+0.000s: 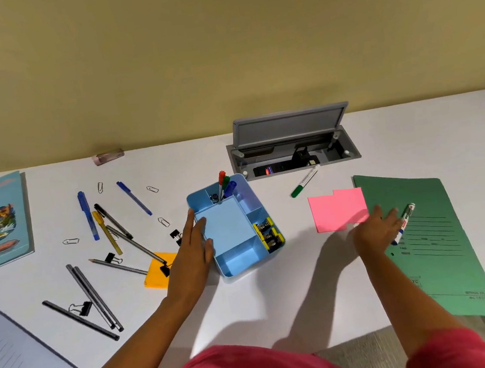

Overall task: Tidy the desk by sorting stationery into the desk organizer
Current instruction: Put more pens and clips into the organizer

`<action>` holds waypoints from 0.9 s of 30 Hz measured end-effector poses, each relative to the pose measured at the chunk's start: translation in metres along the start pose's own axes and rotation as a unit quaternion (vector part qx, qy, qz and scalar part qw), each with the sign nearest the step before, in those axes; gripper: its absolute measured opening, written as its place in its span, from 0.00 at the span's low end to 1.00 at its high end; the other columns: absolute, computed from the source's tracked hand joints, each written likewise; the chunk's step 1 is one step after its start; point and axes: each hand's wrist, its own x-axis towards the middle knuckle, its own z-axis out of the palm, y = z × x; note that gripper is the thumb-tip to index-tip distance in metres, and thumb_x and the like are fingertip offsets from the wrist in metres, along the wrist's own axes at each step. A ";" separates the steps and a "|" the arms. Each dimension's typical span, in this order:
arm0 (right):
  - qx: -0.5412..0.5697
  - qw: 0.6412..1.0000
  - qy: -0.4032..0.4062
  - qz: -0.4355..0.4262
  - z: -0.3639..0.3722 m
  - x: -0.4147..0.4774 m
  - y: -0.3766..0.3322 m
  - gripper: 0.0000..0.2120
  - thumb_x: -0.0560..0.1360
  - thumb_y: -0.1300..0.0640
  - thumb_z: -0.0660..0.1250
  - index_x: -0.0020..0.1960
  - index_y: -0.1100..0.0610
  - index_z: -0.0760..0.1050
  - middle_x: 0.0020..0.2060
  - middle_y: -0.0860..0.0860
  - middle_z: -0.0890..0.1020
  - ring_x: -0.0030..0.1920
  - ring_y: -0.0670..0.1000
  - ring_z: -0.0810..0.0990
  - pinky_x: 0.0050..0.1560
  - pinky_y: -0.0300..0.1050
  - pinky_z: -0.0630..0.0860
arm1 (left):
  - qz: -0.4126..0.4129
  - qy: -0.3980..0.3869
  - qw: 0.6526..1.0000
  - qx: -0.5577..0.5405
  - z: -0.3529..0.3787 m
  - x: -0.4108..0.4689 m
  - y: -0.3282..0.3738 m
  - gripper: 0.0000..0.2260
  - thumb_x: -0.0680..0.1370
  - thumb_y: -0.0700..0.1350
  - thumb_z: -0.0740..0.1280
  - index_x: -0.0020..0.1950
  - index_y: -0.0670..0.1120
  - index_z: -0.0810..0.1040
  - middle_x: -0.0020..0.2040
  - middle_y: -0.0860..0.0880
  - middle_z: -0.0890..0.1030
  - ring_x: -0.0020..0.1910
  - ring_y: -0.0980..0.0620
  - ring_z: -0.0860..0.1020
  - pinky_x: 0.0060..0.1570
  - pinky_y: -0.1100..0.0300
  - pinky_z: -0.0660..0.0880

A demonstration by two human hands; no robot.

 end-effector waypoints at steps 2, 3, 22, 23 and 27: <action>-0.009 0.999 -0.007 0.032 -0.001 0.007 0.013 0.23 0.75 0.68 0.60 0.69 0.63 0.64 0.73 0.66 0.55 0.72 0.69 0.53 0.69 0.64 0.58 | 0.004 0.003 1.000 0.002 0.000 0.000 0.000 0.22 0.81 0.50 0.55 0.75 0.50 0.58 0.77 0.59 0.46 0.67 0.51 0.70 0.44 0.65 0.76; -0.008 0.999 -0.009 0.043 -0.002 0.010 0.017 0.22 0.75 0.67 0.59 0.69 0.63 0.65 0.73 0.66 0.55 0.71 0.68 0.55 0.69 0.64 0.59 | 0.004 0.004 1.000 0.002 0.000 0.000 0.000 0.22 0.82 0.50 0.55 0.75 0.49 0.58 0.77 0.59 0.46 0.67 0.52 0.69 0.45 0.65 0.76; 0.072 0.988 0.049 0.127 -0.017 0.008 0.031 0.09 0.74 0.69 0.64 0.52 0.72 0.75 0.48 0.69 0.76 0.49 0.68 0.76 0.48 0.60 0.76 | -0.010 0.008 1.000 0.006 0.003 0.001 0.001 0.22 0.82 0.49 0.55 0.75 0.50 0.58 0.77 0.59 0.46 0.64 0.52 0.72 0.43 0.67 0.74; 0.091 0.987 0.067 0.117 -0.018 0.005 0.026 0.08 0.74 0.69 0.64 0.52 0.72 0.75 0.48 0.69 0.77 0.49 0.68 0.77 0.47 0.59 0.75 | -0.010 0.009 1.000 0.007 0.003 0.001 0.000 0.21 0.82 0.49 0.55 0.75 0.50 0.59 0.77 0.59 0.46 0.63 0.52 0.73 0.43 0.67 0.74; 0.143 0.980 0.134 0.025 -0.018 -0.011 0.005 0.06 0.74 0.71 0.62 0.49 0.71 0.76 0.47 0.68 0.78 0.47 0.65 0.77 0.45 0.54 0.75 | -0.012 0.008 1.000 0.004 0.002 0.000 0.001 0.21 0.82 0.50 0.55 0.75 0.50 0.59 0.77 0.59 0.46 0.63 0.53 0.72 0.44 0.67 0.75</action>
